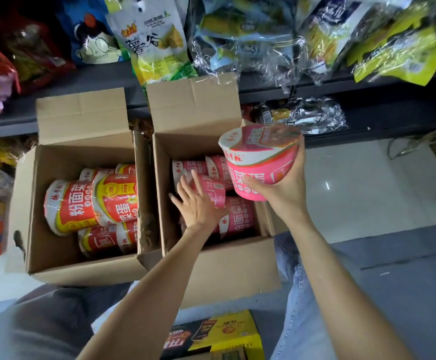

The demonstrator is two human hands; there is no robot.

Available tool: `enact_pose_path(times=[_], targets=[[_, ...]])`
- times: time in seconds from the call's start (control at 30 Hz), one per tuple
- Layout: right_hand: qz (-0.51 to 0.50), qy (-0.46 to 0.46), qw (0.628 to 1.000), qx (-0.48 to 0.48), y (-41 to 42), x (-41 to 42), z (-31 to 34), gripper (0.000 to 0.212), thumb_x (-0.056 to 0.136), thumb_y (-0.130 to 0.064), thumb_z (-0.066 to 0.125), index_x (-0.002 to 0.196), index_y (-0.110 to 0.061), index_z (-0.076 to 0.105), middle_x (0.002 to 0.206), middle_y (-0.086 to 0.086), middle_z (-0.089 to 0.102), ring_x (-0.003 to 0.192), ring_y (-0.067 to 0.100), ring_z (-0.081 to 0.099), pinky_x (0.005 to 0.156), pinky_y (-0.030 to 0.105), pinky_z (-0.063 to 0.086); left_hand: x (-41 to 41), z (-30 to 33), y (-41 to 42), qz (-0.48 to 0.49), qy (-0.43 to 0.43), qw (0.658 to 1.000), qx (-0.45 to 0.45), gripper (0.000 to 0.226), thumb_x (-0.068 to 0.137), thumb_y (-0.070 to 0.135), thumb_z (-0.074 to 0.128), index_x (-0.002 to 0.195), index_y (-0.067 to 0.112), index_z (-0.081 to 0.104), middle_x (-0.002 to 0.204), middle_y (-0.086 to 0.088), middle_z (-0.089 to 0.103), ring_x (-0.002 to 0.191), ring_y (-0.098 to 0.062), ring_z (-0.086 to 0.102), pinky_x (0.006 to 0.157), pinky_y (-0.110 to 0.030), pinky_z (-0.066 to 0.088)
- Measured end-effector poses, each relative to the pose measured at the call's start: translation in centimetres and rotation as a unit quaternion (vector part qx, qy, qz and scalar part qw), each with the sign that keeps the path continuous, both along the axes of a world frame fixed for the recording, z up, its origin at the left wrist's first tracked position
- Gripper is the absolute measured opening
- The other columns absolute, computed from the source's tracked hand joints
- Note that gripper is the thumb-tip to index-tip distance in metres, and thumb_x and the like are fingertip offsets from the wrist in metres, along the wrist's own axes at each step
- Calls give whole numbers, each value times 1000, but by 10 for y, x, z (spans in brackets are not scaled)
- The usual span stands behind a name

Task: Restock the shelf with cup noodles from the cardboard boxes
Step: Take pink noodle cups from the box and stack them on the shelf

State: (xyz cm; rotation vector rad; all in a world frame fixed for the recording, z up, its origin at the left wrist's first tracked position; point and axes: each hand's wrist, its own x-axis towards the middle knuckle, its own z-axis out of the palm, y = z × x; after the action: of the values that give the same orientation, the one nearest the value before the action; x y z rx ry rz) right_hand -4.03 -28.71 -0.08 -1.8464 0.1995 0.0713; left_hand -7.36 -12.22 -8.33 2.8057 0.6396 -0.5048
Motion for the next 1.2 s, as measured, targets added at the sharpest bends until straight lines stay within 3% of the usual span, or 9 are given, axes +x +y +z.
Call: enact_pose_path(times=[0.17, 0.3, 0.4, 0.57, 0.73, 0.9, 1.0, 1.07, 1.2], targets=[[3, 6, 1000, 0, -1, 6, -1, 138, 45, -53, 90, 151, -31, 5, 146, -4, 35, 134, 10, 38, 108, 41, 40, 11, -20, -19, 57, 15, 997, 45, 132, 57, 73, 71, 150, 19, -7, 155, -19, -17, 145, -36, -8, 110, -65, 0], [-2, 10, 1000, 0, 0, 8, 1, 137, 44, -52, 91, 150, -33, 7, 146, -5, 36, 135, 12, 37, 108, 44, 40, 14, -23, -21, 66, -6, 996, 58, 114, 61, 59, 77, 148, 22, 12, 155, -20, 1, 142, -37, 10, 109, -56, 20], [-13, 6, 1000, 11, -5, 3, 5, 137, 43, -50, 91, 150, -33, 8, 145, -5, 37, 134, 11, 38, 108, 43, 40, 16, -10, -13, 40, -14, 998, 41, 103, 61, 53, 78, 143, 26, 23, 152, -21, 6, 137, -38, 16, 105, -49, 25], [-45, -5, 999, 26, -17, -12, 37, 133, 40, -48, 89, 148, -35, 14, 139, -6, 45, 124, 10, 49, 103, 40, 46, -3, 58, 30, -34, -136, 990, -25, 102, 55, 61, 78, 138, 24, 31, 147, -23, 18, 131, -41, 24, 105, -53, 32], [-14, -84, 994, 63, -14, -11, 112, 115, 47, -34, 94, 139, -40, 25, 126, -23, 52, 114, -7, 53, 98, 32, 49, -16, 170, 70, -206, -321, 924, -6, 98, 52, 60, 81, 132, 25, 39, 143, -20, 24, 123, -41, 35, 96, -56, 38], [-4, -203, 977, 67, 1, 26, 200, 127, 49, -36, 93, 148, -27, 14, 139, -15, 41, 121, -13, 42, 98, 6, 37, 0, 273, 108, -311, -479, 819, 54, 69, 67, 55, 72, 122, 21, 48, 140, -24, 27, 126, -41, 33, 100, -63, 31], [-16, -270, 962, 46, 18, 74, 240, 126, 55, -34, 91, 150, -22, 9, 147, -6, 32, 130, -2, 38, 106, 12, 33, 20, 312, 123, -322, -541, 771, 95, 69, 69, 51, 77, 122, 23, 45, 140, -22, 25, 131, -40, 31, 110, -64, 18], [-28, -291, 956, 30, 32, 117, 253, 130, 55, -39, 91, 151, -19, 5, 151, -1, 28, 136, 7, 33, 113, 25, 31, 36, 332, 128, -330, -555, 755, 112, 66, 73, 51, 73, 124, 24, 41, 141, -22, 23, 133, -40, 30, 113, -63, 11], [-34, -271, 962, -9, 53, 194, 249, 134, 58, -38, 90, 152, -19, -4, 153, 9, 21, 140, 18, 26, 115, 40, 27, 75, 360, 123, -352, -567, 732, 134, 63, 76, 53, 65, 125, 24, 39, 142, -19, 21, 133, -38, 28, 115, -59, 5]])
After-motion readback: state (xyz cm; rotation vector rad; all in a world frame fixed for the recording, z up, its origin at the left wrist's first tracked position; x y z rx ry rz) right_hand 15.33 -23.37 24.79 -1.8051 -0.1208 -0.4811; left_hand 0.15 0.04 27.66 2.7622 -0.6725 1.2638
